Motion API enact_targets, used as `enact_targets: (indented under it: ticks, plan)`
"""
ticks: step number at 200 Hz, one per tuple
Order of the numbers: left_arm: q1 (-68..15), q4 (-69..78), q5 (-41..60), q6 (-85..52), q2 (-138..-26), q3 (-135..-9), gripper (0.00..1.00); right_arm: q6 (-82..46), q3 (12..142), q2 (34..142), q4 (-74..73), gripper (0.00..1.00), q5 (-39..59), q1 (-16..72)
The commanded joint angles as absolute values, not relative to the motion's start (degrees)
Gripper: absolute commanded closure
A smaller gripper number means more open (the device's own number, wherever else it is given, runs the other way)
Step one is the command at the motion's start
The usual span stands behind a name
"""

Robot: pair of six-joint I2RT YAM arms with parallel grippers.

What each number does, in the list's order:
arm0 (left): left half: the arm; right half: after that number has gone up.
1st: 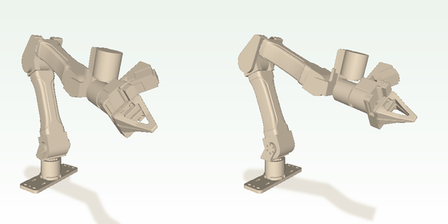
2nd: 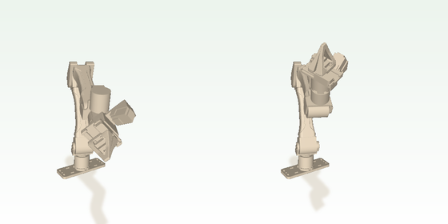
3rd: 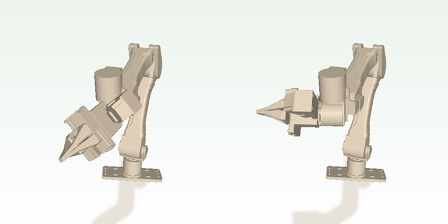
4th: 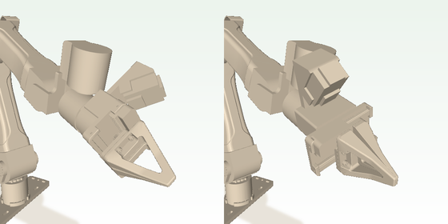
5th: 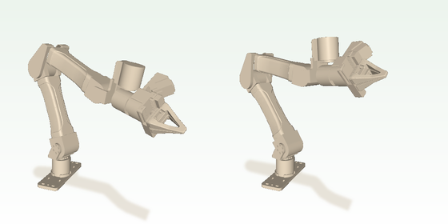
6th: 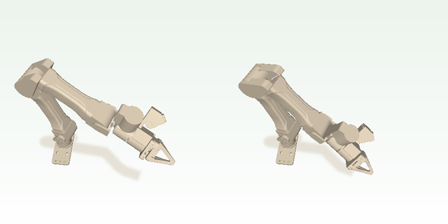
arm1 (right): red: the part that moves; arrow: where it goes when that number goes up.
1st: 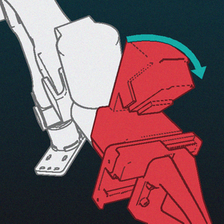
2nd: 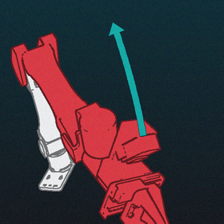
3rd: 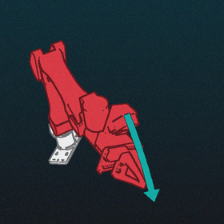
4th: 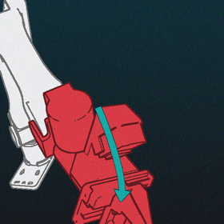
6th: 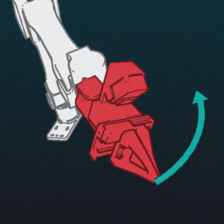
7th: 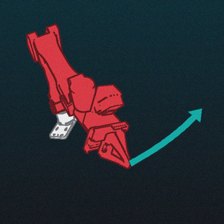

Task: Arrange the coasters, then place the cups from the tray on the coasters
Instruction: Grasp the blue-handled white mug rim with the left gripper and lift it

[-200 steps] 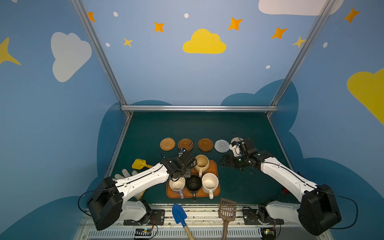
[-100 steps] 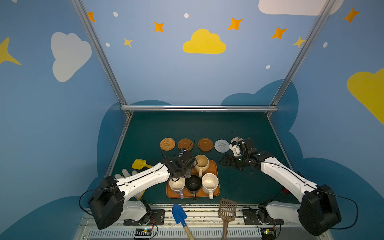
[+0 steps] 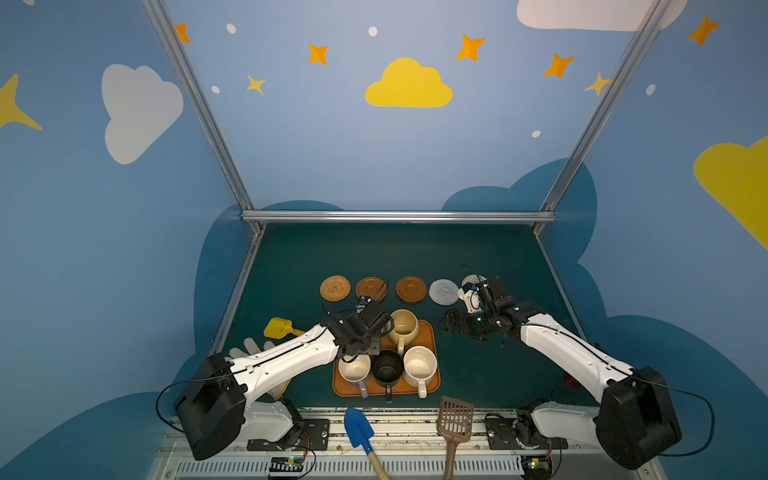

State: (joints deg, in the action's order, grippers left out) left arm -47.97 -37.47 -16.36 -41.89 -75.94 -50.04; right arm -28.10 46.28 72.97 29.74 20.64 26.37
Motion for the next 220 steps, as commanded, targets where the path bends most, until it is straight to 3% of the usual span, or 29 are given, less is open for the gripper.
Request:
enact_targets:
  ticks: [1, 125, 220]
  plan:
    - [-47.72, -38.59, -17.27, -41.22, -74.43, -51.88, 0.94, -27.35, 48.77, 73.48, 30.40, 0.07, 20.60, 26.75]
    - [-46.63, -39.06, -22.61, -37.85, -66.70, -54.68, 0.96, -27.07, 50.97, 70.91, 27.33, 0.09, 22.52, 27.66]
    - [-35.56, -41.66, -16.93, -28.38, -65.87, -62.48, 0.96, -27.39, 60.95, 70.68, 24.61, 0.07, 24.48, 35.47]
